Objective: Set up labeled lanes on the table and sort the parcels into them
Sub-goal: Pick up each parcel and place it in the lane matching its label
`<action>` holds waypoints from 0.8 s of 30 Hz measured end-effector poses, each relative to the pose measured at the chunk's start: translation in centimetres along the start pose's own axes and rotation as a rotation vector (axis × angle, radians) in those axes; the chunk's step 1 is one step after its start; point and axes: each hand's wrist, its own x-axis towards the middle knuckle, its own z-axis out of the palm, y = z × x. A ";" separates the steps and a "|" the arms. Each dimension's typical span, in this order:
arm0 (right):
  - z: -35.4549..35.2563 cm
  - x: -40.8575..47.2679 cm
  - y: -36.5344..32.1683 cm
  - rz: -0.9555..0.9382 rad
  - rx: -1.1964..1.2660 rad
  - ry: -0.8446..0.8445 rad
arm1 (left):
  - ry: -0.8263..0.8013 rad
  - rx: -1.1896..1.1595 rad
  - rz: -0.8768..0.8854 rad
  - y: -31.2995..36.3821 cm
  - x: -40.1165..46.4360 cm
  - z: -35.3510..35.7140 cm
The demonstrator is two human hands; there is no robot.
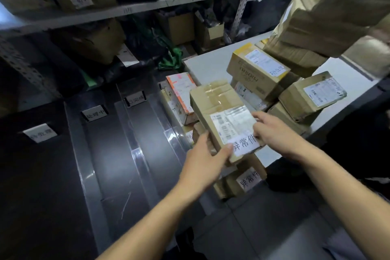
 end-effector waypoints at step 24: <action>-1.9 3.0 2.0 -0.026 0.108 -0.050 | 0.223 -0.129 -0.116 -0.5 2.5 -2.1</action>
